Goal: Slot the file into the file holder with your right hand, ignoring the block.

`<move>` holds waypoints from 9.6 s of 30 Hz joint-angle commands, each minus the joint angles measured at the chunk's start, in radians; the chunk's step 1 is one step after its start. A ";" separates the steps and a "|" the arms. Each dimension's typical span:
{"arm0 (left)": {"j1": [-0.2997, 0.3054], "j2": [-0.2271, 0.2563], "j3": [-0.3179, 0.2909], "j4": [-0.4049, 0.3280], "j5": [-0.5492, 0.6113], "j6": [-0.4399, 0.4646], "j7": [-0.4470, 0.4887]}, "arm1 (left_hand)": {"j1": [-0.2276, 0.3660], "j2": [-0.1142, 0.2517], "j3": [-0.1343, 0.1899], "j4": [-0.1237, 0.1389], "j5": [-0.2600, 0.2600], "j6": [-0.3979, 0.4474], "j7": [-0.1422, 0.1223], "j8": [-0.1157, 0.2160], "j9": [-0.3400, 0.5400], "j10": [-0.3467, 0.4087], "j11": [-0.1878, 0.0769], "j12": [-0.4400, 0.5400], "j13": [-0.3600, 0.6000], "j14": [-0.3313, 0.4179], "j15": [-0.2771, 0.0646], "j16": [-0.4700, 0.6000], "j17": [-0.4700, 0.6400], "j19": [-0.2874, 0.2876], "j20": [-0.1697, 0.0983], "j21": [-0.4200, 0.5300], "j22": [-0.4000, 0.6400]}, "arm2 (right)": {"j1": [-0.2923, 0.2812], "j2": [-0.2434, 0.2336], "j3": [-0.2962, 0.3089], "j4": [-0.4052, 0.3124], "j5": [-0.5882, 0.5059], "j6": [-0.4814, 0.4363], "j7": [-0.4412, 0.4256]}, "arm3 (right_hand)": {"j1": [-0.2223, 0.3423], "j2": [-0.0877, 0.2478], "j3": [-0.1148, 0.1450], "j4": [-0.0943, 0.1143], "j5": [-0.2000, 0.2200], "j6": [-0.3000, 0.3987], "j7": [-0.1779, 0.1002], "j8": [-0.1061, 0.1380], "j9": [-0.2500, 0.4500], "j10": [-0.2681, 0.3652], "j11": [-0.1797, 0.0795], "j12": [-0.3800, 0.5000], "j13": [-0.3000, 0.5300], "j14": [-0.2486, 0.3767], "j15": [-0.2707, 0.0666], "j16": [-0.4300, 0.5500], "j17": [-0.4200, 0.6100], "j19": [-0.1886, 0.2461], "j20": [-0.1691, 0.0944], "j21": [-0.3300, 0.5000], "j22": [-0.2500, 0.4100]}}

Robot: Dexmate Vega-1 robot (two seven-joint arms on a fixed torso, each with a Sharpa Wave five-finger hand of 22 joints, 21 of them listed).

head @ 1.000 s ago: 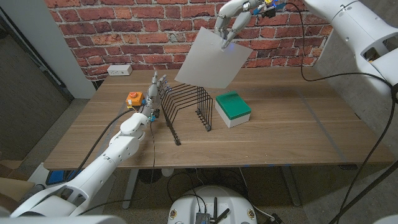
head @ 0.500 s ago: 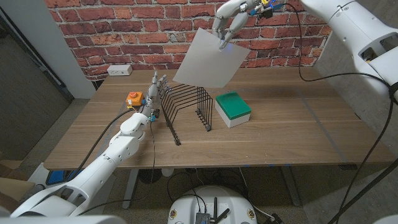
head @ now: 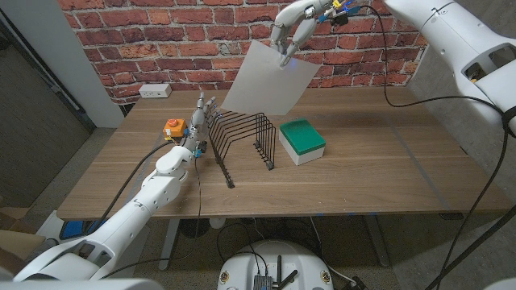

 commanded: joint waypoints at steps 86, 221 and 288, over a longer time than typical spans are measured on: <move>-0.001 -0.001 0.001 0.001 0.001 0.000 0.000 | -0.004 -0.004 0.005 0.001 -0.001 0.001 -0.005 0.003 0.005 0.001 -0.009 0.003 0.005 0.012 0.001 0.006 0.002 0.009 0.000 0.002 0.005 | 0.009 0.186 -0.176 -0.037 -0.129 -0.239 0.016 | 0.012 0.009 0.009 -0.007 0.012 0.032 -0.025 0.010 0.003 -0.003 -0.008 0.005 0.005 -0.004 -0.097 0.005 0.002 -0.016 -0.089 0.037 -0.004; -0.001 0.000 0.000 -0.001 0.000 0.001 0.000 | -0.004 -0.005 0.011 0.001 -0.002 0.001 -0.005 0.003 0.005 0.001 -0.007 0.003 0.005 0.010 0.001 0.006 0.002 0.009 0.000 0.002 0.005 | -0.041 0.183 -0.213 -0.174 -0.289 -0.346 -0.102 | -0.078 -0.097 -0.088 0.014 0.018 -0.231 0.022 -0.117 -0.003 -0.279 0.048 -0.033 -0.030 -0.155 -0.070 0.003 0.025 -0.098 -0.047 0.057 -0.016; -0.001 0.001 0.000 0.001 0.000 0.000 -0.002 | -0.005 -0.006 0.014 0.001 -0.002 0.000 -0.005 0.003 0.005 0.001 -0.010 0.003 0.005 0.011 0.000 0.006 0.002 0.009 -0.001 0.002 0.005 | -0.122 0.104 -0.135 -0.234 -0.229 -0.407 -0.162 | -0.265 -0.163 -0.198 0.042 0.009 -0.626 0.077 -0.432 -0.028 -0.791 0.176 -0.025 -0.229 -0.660 0.133 -0.045 -0.087 -0.368 0.151 -0.178 -0.030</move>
